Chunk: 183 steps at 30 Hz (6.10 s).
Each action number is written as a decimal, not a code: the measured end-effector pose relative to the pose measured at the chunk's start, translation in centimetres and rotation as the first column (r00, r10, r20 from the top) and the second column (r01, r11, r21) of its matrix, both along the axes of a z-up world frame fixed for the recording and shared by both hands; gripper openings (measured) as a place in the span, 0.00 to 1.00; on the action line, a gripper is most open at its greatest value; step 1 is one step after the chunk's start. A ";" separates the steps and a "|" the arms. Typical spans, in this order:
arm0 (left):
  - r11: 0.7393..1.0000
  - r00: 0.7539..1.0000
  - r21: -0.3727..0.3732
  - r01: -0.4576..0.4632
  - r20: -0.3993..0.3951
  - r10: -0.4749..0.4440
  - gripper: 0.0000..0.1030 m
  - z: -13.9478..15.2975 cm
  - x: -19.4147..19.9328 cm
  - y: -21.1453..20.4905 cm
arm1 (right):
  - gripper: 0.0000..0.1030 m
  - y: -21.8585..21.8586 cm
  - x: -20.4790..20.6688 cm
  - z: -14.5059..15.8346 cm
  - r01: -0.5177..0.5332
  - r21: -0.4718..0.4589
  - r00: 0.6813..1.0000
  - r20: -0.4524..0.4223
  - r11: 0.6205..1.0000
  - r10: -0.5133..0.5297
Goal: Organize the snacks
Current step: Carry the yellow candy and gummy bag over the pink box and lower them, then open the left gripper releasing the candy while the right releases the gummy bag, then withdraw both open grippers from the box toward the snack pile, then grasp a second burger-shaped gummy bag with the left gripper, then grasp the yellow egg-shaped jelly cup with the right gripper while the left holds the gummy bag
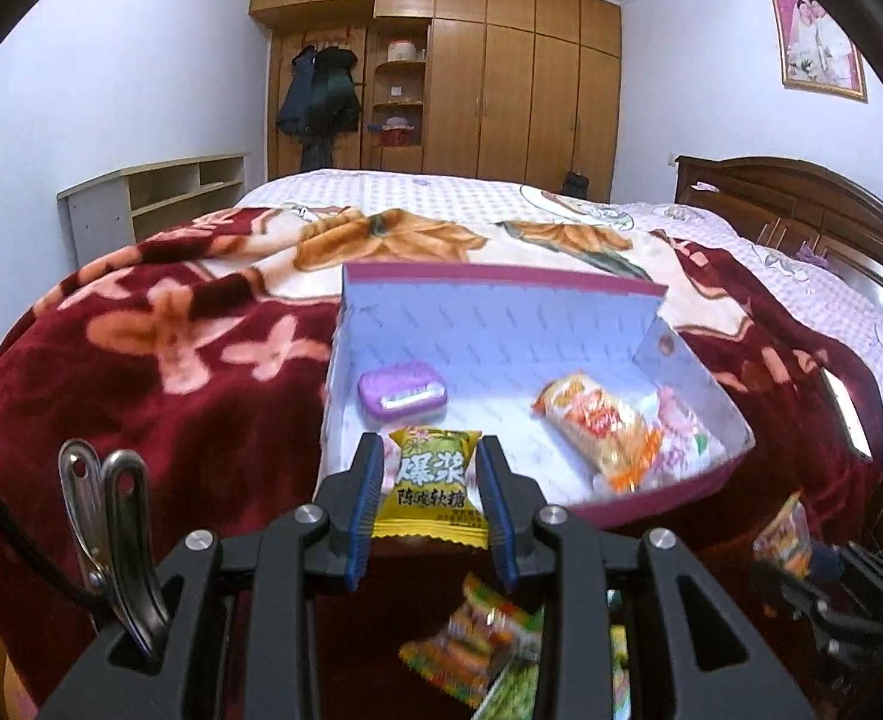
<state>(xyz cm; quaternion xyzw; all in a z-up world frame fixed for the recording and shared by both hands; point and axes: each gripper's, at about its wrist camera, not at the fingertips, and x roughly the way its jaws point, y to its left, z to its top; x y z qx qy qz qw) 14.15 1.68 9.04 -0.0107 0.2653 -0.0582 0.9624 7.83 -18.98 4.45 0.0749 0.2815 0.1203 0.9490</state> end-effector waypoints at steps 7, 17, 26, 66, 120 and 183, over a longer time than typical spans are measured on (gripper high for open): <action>1.000 1.000 0.004 0.006 -0.010 -0.006 0.32 -0.3 3.1 -0.2 | 0.44 -0.1 1.0 0.7 0.000 -0.006 1.000 0.013 1.000 0.000; 1.000 0.998 0.020 0.023 -0.057 -0.022 0.32 -3.4 6.7 -0.7 | 0.44 0.1 2.0 0.7 0.004 -0.024 1.000 0.005 1.000 -0.004; 1.000 0.998 -0.015 0.016 -0.054 -0.017 0.36 -4.0 7.2 -0.2 | 0.44 0.1 3.9 1.2 0.012 -0.037 1.000 0.018 0.999 -0.011; 1.000 0.999 -0.004 0.004 -0.045 -0.005 0.53 -4.3 7.3 -0.4 | 0.56 0.5 14.2 0.5 0.065 -0.070 0.998 0.013 0.995 -0.064; 0.920 0.944 0.285 0.271 -0.265 -0.196 0.61 -6.7 -2.2 -3.6 | 0.57 1.0 0.6 0.0 -0.021 0.066 1.000 0.014 0.998 0.020; 0.990 0.958 -0.101 0.098 -0.260 -0.121 0.35 -3.2 -6.7 4.7 | 0.57 2.7 -0.3 -0.9 -0.069 0.059 0.997 -0.025 0.996 0.070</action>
